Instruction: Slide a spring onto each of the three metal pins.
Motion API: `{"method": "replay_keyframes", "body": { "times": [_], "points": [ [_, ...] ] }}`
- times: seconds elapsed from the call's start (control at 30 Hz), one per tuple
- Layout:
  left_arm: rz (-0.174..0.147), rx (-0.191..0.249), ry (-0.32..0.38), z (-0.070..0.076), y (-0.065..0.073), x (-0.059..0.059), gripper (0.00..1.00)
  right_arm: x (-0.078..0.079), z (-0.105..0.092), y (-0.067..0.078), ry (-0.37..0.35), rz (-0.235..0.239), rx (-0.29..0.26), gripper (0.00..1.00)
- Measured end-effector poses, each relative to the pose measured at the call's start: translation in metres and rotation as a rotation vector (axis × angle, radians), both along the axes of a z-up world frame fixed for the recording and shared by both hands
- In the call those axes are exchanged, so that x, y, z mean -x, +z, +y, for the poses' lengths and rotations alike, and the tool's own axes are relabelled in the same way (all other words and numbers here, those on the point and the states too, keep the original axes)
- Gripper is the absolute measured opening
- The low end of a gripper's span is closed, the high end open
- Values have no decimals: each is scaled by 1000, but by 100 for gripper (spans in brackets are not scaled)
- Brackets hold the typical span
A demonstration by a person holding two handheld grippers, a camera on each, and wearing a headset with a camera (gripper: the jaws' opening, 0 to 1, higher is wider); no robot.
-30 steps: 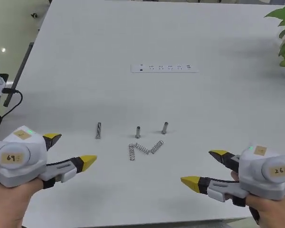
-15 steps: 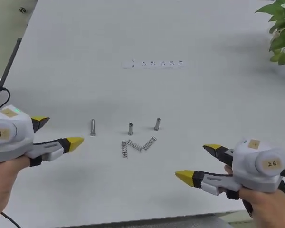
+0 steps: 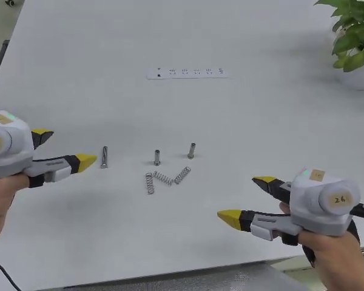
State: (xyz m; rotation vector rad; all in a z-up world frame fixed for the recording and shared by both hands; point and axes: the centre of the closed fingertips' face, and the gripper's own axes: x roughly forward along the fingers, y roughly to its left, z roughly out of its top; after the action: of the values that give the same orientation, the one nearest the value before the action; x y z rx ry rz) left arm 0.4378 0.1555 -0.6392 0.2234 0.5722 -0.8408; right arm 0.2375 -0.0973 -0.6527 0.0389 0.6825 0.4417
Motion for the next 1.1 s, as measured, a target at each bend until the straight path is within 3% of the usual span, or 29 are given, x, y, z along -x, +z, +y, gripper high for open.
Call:
{"method": "replay_keyframes", "body": {
  "times": [0.23,0.3,0.43,0.53,0.83,1.1],
  "points": [
    [9,1,-8,-3,-4,-12,63,1,-1,0,-3,0,3,69],
    [18,29,4,-5,-3,-17,63,0,-1,0,-5,-1,3,69],
    [23,33,15,-7,-8,-26,61,0,0,-1,-1,3,3,69],
    [46,64,39,-9,-13,-33,61,0,1,-1,2,4,3,69],
    [83,59,60,-19,-39,-52,59,0,0,-3,4,15,1,69],
    [144,59,101,-24,-70,-56,55,1,-3,-3,0,22,2,68]
  ]
}}
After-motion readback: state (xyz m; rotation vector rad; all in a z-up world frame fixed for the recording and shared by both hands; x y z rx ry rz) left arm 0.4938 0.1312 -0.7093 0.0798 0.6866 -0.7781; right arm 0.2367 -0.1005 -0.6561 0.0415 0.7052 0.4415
